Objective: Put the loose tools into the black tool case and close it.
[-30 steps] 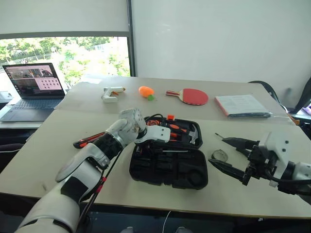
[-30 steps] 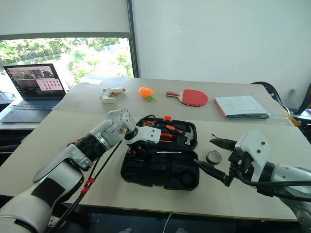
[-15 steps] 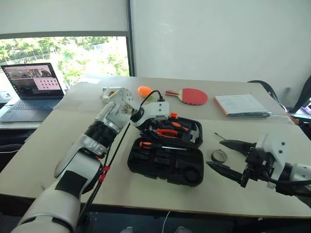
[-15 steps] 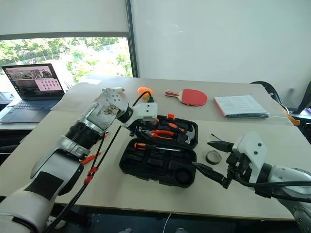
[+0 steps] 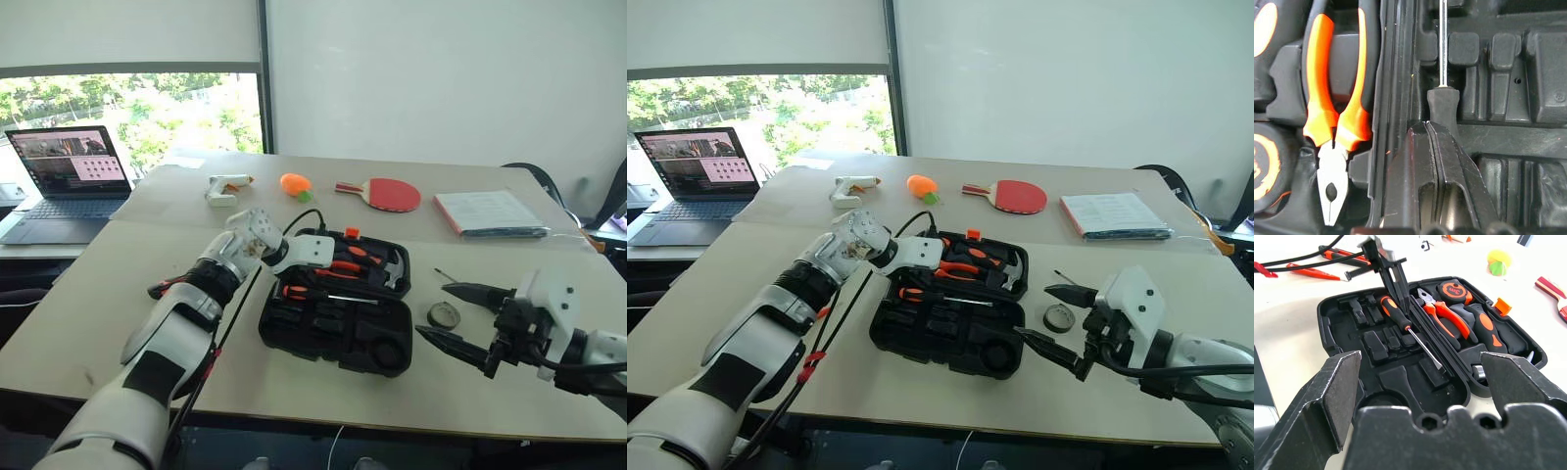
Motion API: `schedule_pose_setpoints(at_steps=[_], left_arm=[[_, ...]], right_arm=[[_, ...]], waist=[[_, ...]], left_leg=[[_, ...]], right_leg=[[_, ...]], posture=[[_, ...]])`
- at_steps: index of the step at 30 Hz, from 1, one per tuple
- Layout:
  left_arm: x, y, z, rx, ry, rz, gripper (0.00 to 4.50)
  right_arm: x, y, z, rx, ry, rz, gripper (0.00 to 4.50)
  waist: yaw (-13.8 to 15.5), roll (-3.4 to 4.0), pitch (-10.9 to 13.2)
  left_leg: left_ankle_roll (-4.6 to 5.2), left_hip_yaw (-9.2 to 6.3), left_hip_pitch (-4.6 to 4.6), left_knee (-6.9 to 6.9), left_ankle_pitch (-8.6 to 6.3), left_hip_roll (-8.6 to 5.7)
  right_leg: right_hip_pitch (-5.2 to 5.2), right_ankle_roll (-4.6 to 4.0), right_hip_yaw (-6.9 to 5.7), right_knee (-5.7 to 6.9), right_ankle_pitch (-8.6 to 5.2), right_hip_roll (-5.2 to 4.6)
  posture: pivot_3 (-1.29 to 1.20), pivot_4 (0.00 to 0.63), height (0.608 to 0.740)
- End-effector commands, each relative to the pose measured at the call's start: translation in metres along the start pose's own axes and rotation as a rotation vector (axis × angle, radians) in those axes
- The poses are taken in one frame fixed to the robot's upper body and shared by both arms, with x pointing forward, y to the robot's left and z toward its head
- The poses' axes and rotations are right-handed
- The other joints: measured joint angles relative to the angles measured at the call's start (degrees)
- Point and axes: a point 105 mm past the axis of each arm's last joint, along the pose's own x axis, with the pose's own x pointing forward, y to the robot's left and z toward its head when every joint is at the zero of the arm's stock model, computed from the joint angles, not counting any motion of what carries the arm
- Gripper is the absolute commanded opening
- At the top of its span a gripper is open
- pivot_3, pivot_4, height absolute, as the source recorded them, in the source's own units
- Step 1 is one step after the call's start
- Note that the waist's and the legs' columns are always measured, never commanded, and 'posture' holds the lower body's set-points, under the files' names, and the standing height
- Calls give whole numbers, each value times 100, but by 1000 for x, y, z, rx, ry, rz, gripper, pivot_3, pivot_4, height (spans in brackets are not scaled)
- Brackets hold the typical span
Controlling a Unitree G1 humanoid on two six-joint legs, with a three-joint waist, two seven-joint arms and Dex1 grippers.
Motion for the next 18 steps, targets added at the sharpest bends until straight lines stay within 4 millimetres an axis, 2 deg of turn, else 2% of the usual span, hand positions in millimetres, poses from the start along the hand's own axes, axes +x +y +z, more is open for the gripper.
schedule_pose_setpoints(at_steps=[1,6,18], left_arm=[[3,2,8,45,-6,7,55],[12,-4,11,81,3,-17,55],[26,-15,-4,270,100,-54,55]], right_arm=[[-2,-1,6,-28,-20,-16,4500],[-2,-1,5,-27,-19,-20,4500],[-1,-5,4,-23,-25,-33,4500]], waist=[[0,0,0],[1,0,0],[27,2,-2]], left_leg=[[0,0,1,0,0,0],[0,0,1,0,0,0],[0,0,11,4,0,-1]], right_leg=[[0,0,0,1,0,0],[1,0,0,0,0,0],[14,1,1,3,0,0]], posture=[[0,150,740],[0,150,740],[0,150,740]])
